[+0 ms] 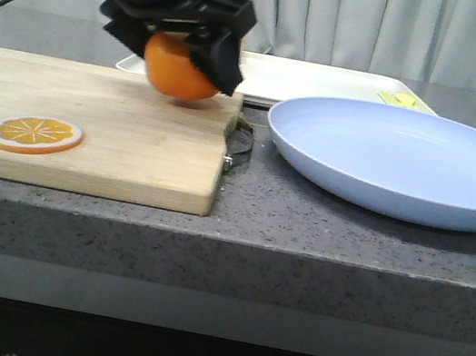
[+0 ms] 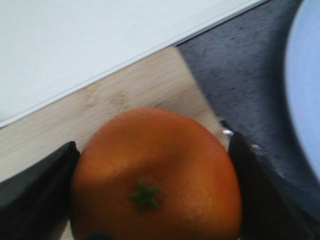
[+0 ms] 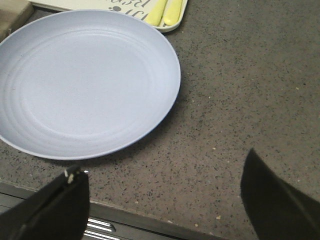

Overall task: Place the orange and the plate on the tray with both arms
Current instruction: 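Lift the orange with the left gripper and carry it over the blue plate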

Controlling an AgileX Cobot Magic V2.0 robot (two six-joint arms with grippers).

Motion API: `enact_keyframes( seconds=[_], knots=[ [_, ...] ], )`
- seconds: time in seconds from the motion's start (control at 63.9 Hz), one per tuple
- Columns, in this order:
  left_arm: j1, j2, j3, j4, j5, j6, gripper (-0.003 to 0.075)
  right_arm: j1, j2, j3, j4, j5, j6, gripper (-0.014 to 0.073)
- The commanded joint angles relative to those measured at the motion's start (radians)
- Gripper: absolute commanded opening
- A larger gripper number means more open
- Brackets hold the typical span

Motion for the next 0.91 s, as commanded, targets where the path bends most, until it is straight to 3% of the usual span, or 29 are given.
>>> enact_keyframes(
  seconds=[0.0, 0.485, 0.813, 0.891],
  knots=[
    [-0.063, -0.05, -0.079, 0.0, -0.056, -0.001, 0.0447, 0.0, 0.011, -0.036, -0.001, -0.06, -0.007, 0.0623],
    [-0.257, 0.098, -0.267, 0.0, -0.117, -0.001, 0.0447, 0.0, 0.011, -0.036, -0.001, -0.058, -0.007, 0.0623],
    [-0.284, 0.226, -0.362, -0.009, -0.118, -0.003, 0.0453, 0.0, 0.011, -0.036, -0.001, -0.054, -0.007, 0.0623],
    [-0.284, 0.231, -0.366, -0.011, -0.118, -0.003, 0.0498, 0.0, 0.011, -0.036, -0.001, -0.053, -0.007, 0.0623]
  ],
)
